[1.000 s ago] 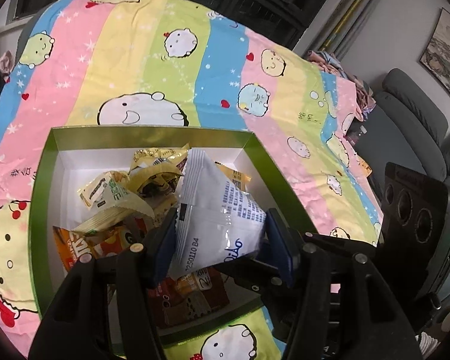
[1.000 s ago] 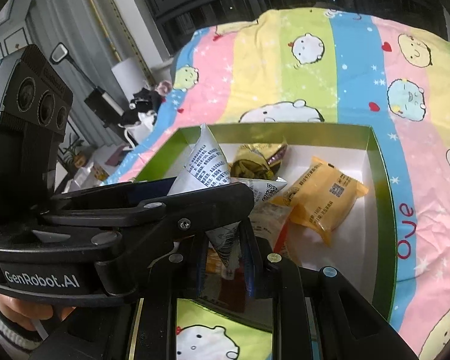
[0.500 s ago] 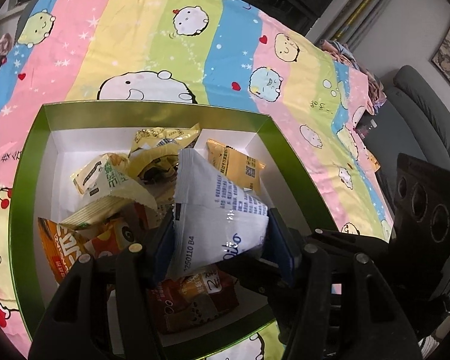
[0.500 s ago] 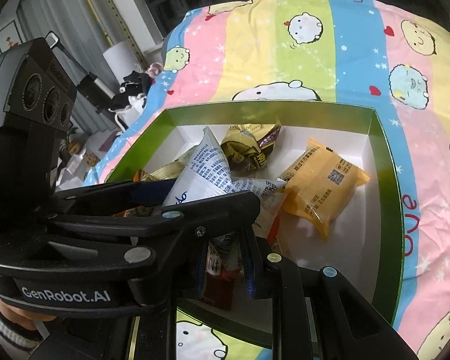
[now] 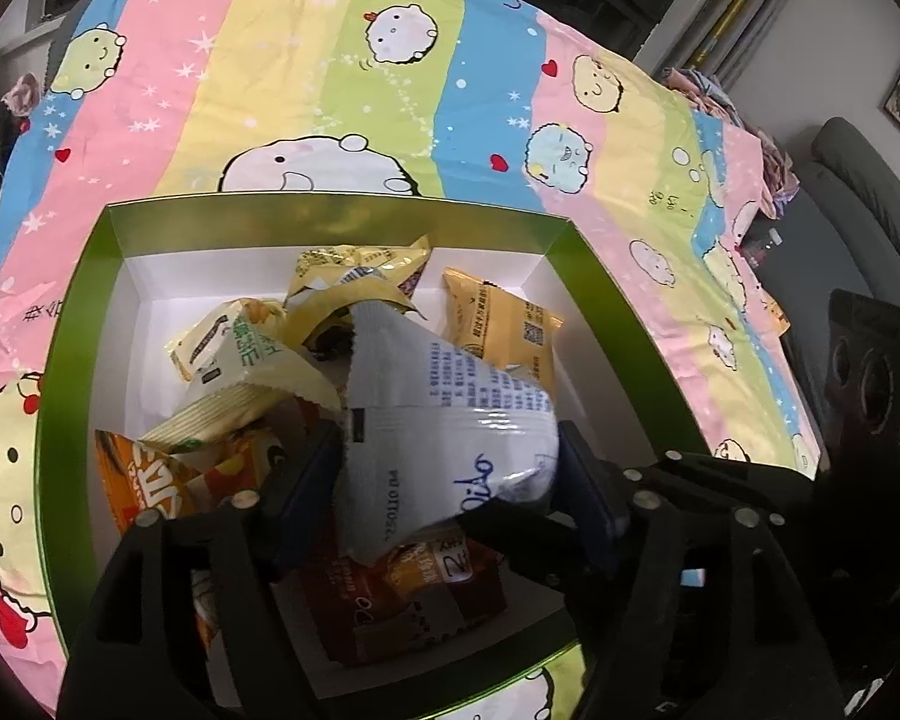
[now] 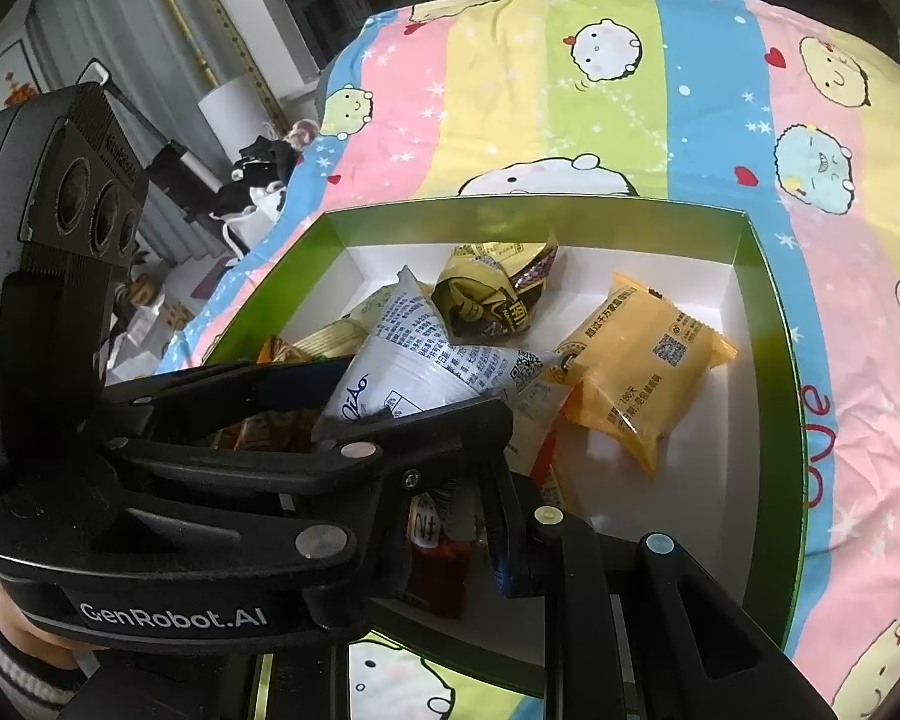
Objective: Organize snacks
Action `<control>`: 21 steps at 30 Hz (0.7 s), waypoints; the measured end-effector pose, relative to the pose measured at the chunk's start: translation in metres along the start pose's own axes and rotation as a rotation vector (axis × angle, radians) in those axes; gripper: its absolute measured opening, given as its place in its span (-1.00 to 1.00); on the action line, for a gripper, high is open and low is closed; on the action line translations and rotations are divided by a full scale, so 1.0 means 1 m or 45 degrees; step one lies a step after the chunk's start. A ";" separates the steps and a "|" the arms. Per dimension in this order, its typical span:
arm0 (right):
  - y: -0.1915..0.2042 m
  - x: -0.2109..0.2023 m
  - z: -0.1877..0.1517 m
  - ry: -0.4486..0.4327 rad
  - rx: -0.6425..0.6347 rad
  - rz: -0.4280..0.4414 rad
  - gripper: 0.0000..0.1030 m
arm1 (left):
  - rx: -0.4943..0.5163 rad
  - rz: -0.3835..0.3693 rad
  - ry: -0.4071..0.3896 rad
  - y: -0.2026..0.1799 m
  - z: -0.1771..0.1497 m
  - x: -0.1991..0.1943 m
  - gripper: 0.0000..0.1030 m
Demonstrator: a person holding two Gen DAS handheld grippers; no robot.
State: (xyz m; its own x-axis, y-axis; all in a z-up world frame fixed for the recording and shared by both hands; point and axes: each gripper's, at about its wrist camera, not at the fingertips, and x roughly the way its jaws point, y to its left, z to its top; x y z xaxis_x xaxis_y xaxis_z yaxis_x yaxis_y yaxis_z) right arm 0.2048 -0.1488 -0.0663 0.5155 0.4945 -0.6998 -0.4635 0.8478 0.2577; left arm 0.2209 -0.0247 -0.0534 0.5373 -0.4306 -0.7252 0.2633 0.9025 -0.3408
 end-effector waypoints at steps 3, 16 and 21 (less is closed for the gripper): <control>0.000 0.000 -0.001 0.004 0.005 -0.013 -0.56 | -0.017 0.016 -0.010 0.003 0.000 -0.003 0.63; -0.007 -0.024 -0.006 -0.037 0.051 -0.127 0.17 | 0.026 0.117 -0.090 -0.008 -0.002 -0.034 0.99; -0.008 -0.042 -0.008 -0.070 0.053 -0.208 0.54 | 0.041 0.163 -0.123 -0.014 -0.004 -0.052 0.99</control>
State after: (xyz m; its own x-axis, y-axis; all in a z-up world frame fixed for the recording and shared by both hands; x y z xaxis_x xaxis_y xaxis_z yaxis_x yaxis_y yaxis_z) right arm 0.1810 -0.1779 -0.0439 0.6208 0.3580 -0.6975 -0.3402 0.9245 0.1718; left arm 0.1861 -0.0152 -0.0137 0.6422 -0.3125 -0.7000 0.2127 0.9499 -0.2289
